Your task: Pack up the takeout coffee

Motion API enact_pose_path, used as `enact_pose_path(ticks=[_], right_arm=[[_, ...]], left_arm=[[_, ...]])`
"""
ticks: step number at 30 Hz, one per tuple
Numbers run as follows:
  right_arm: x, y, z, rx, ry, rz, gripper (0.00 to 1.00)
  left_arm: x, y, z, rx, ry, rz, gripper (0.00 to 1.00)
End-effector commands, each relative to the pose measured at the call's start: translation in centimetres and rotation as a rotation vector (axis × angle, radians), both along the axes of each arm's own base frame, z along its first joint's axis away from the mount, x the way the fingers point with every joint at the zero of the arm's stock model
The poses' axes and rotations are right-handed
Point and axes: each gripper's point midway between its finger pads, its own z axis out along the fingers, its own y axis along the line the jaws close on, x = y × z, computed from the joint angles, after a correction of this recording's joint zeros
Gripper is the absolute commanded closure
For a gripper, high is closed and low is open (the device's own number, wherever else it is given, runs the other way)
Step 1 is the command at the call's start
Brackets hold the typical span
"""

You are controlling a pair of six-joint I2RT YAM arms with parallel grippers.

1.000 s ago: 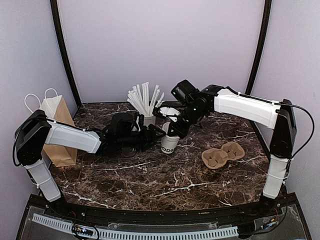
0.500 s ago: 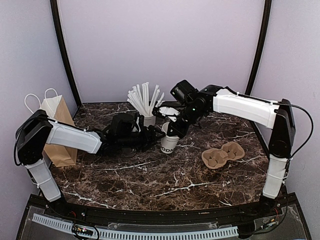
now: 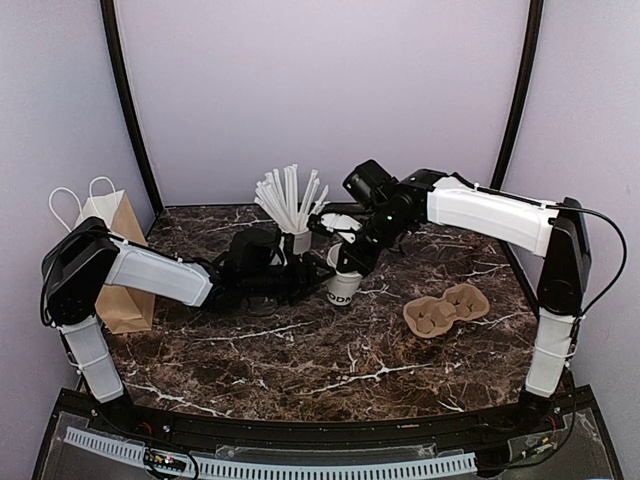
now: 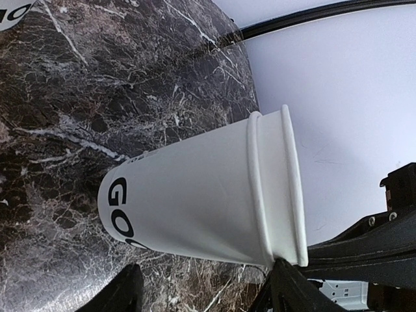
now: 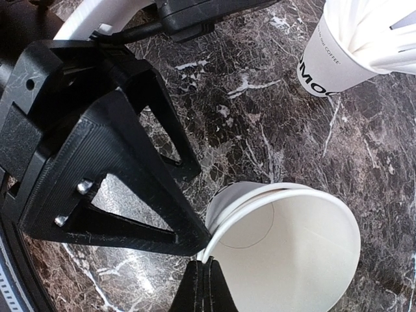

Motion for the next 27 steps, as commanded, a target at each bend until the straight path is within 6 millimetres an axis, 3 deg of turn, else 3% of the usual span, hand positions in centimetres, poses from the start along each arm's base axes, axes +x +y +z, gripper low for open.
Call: enact_pose_path(ticks=[1, 7, 13, 20, 27], right_arm=[[-1.7, 1.8, 2.8, 0.111, 0.020, 0.094, 1.00], [-3.6, 2.1, 4.6, 0.151, 0.020, 0.176, 1.00], [-3.4, 1.9, 8.7, 0.209, -0.063, 0.167, 1.00], [-2.7, 1.3, 10.4, 0.196, -0.117, 0.141, 1.00], [-4.1, 1.3, 12.9, 0.249, -0.102, 0.189, 1.00]], left_arm=[[0.3, -0.6, -0.1, -0.008, 0.016, 0.000, 0.29], [0.5, -0.6, -1.1, 0.009, 0.054, 0.012, 0.29], [0.4, -0.3, -2.2, 0.036, 0.084, 0.024, 0.29], [0.3, -0.1, -3.0, 0.055, 0.097, 0.031, 0.29], [0.2, 0.0, -3.8, 0.072, 0.113, 0.027, 0.29]])
